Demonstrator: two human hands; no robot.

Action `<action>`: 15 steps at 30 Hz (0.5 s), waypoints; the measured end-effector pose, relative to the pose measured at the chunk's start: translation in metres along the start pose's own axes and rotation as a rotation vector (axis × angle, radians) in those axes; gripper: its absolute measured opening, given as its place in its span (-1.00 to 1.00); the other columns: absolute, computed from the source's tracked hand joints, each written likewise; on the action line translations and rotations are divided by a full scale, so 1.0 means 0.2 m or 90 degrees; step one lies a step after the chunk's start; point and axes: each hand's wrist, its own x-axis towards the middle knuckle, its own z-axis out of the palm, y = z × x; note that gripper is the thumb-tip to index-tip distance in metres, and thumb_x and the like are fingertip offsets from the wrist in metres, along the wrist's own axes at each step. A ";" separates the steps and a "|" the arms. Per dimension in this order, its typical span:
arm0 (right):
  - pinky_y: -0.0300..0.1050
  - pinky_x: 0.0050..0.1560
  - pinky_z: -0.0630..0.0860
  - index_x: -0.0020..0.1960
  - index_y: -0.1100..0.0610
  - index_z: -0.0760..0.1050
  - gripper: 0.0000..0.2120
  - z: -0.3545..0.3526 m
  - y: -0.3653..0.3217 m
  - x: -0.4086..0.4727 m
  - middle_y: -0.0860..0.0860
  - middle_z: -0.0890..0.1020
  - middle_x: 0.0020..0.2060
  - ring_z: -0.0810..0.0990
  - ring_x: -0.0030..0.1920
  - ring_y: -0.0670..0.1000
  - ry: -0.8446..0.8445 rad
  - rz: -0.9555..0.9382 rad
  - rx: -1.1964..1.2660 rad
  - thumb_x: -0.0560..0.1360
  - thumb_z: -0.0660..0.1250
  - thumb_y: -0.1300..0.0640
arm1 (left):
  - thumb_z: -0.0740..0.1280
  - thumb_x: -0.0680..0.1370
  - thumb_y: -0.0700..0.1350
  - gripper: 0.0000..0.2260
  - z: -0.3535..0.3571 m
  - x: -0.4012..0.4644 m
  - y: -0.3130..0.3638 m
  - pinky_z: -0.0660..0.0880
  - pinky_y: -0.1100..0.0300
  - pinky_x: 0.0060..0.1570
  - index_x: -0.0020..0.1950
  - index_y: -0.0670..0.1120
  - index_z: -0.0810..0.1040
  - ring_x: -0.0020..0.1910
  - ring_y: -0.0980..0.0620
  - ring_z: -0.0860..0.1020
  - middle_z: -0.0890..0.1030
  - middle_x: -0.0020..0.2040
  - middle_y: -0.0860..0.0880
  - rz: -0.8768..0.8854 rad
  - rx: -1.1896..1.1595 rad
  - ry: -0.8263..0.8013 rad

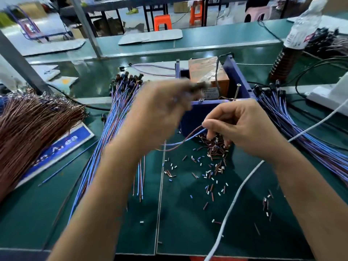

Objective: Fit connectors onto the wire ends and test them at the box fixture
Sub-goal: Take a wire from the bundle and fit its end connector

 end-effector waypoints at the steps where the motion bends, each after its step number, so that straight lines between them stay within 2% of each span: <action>1: -0.19 -0.49 0.50 -0.13 0.18 0.68 -0.92 -0.01 0.01 -0.01 0.06 0.72 -0.35 0.54 -0.49 -0.07 0.009 0.001 0.020 0.54 0.50 0.20 | 0.28 0.67 -0.16 -0.82 0.05 -0.01 0.03 0.56 -0.09 -0.09 0.15 -0.09 0.67 -0.08 -0.16 0.64 0.68 -0.01 -0.10 0.024 0.021 -0.031; 2: -0.12 -0.49 0.52 -0.12 0.19 0.68 -0.93 -0.02 0.03 -0.02 0.07 0.72 -0.35 0.55 -0.48 -0.02 0.022 0.002 0.038 0.54 0.49 0.22 | 0.26 0.67 -0.13 -0.78 0.12 -0.03 0.06 0.56 -0.09 -0.04 0.24 -0.07 0.65 0.01 -0.16 0.64 0.66 0.07 -0.05 0.051 0.074 -0.064; 4: 0.02 -0.49 0.51 -0.11 0.20 0.68 -0.92 -0.04 0.06 -0.05 0.07 0.71 -0.36 0.54 -0.48 0.05 0.049 -0.002 0.056 0.55 0.47 0.32 | 0.23 0.67 -0.08 -0.70 0.25 -0.08 0.11 0.55 -0.11 0.00 0.39 -0.01 0.56 0.09 -0.19 0.63 0.65 0.15 -0.02 0.014 0.083 -0.108; 7: -0.13 -0.48 0.51 -0.10 0.20 0.68 -0.90 -0.07 0.12 -0.09 0.00 0.69 -0.40 0.52 -0.50 -0.03 0.087 0.013 0.093 0.55 0.45 0.34 | 0.25 0.67 -0.07 -0.68 0.34 -0.12 0.09 0.55 -0.12 -0.11 0.43 -0.03 0.50 -0.03 -0.21 0.65 0.71 0.00 -0.04 -0.020 0.037 -0.129; 9: -0.15 -0.47 0.50 -0.09 0.23 0.68 -0.93 -0.07 0.15 -0.10 0.05 0.70 -0.37 0.49 -0.51 0.00 0.116 0.045 0.152 0.52 0.47 0.22 | 0.26 0.66 -0.10 -0.71 0.38 -0.13 0.08 0.55 -0.12 -0.15 0.38 -0.07 0.52 -0.10 -0.21 0.65 0.70 -0.06 -0.05 -0.010 0.025 -0.126; 12: -0.14 -0.46 0.52 -0.07 0.26 0.69 -0.81 -0.06 0.18 -0.11 0.15 0.72 -0.31 0.49 -0.51 0.01 0.133 0.073 0.200 0.47 0.48 0.12 | 0.26 0.67 -0.15 -0.83 0.40 -0.14 0.05 0.53 -0.12 -0.21 0.20 -0.12 0.59 -0.14 -0.19 0.64 0.69 -0.08 -0.03 0.013 0.057 -0.082; 15: -0.14 -0.47 0.55 -0.07 0.24 0.69 -0.72 -0.02 0.19 -0.12 0.13 0.74 -0.30 0.51 -0.52 -0.02 0.147 0.098 0.194 0.42 0.49 0.01 | 0.29 0.66 -0.20 -0.91 0.41 -0.18 0.02 0.48 -0.07 -0.32 0.02 -0.15 0.59 -0.25 -0.13 0.57 0.63 -0.18 0.00 0.000 0.092 -0.023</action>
